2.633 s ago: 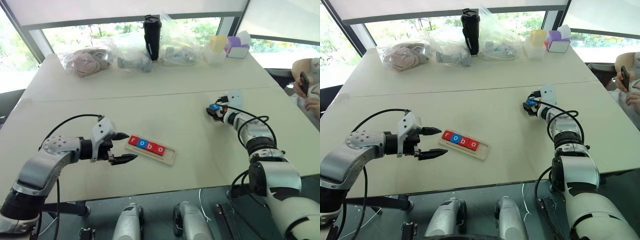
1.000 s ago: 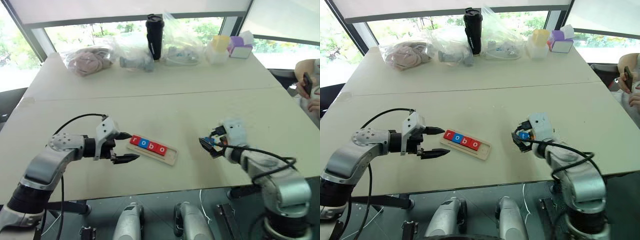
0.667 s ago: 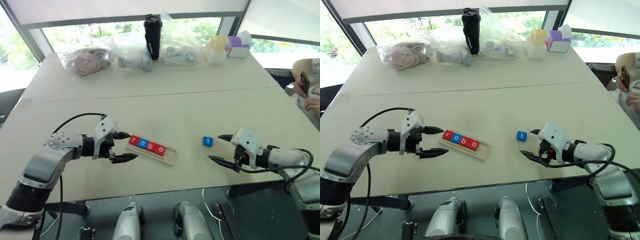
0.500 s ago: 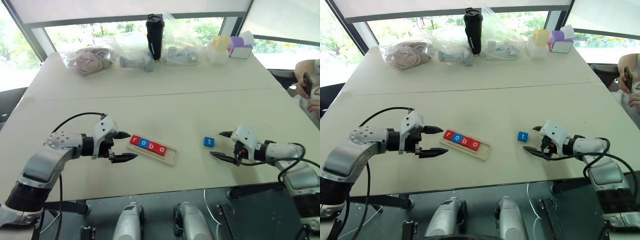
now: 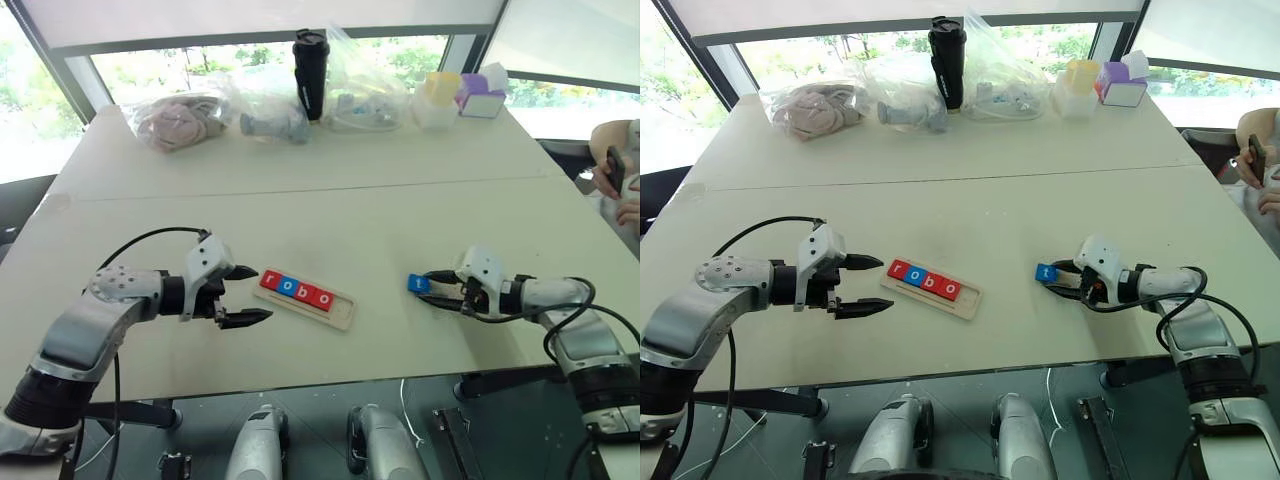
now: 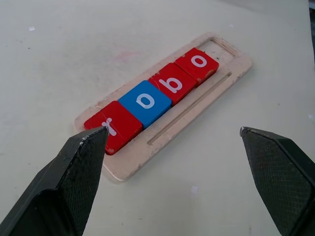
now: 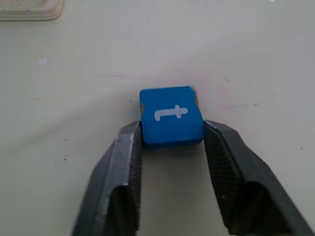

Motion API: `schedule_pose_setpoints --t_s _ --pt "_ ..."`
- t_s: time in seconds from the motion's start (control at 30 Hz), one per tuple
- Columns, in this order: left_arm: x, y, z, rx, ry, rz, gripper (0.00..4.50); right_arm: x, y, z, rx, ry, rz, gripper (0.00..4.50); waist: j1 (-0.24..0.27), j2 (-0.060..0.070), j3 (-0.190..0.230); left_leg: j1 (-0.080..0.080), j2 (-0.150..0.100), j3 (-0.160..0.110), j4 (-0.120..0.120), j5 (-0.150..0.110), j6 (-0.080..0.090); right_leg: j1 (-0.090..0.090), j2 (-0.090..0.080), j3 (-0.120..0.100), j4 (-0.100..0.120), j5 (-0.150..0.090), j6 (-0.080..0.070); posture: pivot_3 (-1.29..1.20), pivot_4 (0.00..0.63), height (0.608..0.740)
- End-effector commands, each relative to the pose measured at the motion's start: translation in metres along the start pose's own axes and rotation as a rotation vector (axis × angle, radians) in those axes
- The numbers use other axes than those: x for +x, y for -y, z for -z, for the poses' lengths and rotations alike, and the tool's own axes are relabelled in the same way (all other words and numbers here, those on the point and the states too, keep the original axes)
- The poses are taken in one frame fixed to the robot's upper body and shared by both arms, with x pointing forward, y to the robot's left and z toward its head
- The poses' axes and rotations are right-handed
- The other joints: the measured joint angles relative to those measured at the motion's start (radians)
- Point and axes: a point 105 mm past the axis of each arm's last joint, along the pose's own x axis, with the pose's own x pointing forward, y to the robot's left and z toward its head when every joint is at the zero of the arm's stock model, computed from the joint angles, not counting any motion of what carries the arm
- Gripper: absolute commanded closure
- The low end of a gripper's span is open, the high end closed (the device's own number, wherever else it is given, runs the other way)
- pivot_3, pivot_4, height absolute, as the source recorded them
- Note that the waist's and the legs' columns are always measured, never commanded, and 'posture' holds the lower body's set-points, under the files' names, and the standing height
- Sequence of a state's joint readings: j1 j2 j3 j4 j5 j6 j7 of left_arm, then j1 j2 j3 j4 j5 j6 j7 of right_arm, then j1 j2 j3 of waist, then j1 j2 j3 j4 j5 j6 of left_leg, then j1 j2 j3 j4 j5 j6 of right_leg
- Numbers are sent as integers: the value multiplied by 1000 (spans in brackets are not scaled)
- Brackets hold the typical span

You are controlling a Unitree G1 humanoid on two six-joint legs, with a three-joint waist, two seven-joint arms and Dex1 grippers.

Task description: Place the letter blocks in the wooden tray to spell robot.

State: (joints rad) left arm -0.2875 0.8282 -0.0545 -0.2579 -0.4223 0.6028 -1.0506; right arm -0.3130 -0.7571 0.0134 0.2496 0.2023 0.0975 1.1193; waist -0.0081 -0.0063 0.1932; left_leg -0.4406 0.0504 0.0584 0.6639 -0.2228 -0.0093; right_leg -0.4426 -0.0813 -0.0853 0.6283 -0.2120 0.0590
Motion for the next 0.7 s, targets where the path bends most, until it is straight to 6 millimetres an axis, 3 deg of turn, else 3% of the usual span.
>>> schedule_pose_setpoints --t_s 0.03,0.17,0.3,0.43,0.7 --pt "-5 -2 -7 46 1 -14 0 0 0 -2 8 11 -1 3344 0 0 0 0 0 0 0 0 0 0 0 0 0 0 0 0 150 740" --pt "-5 -3 -7 48 -1 -16 0 -7 -1 -11 -6 12 -1 3344 1 0 0 0 0 0 0 0 0 0 0 0 0 0 0 0 150 740" --pt "-6 -2 -6 45 -4 -14 0 -9 -24 -40 -10 35 -74 3344 9 0 0 0 0 0 0 0 0 -1 0 0 1 0 0 0 150 740" --pt "-4 -2 -7 44 1 -7 0 3 -56 -63 16 53 -153 3344 15 0 0 0 1 0 0 0 0 -1 0 0 1 0 0 0 150 740" --pt "0 0 -7 43 9 3 0 46 -75 -80 57 -1 -76 3344 21 0 0 -1 1 -1 1 0 0 -2 -2 0 0 0 -1 0 150 740"
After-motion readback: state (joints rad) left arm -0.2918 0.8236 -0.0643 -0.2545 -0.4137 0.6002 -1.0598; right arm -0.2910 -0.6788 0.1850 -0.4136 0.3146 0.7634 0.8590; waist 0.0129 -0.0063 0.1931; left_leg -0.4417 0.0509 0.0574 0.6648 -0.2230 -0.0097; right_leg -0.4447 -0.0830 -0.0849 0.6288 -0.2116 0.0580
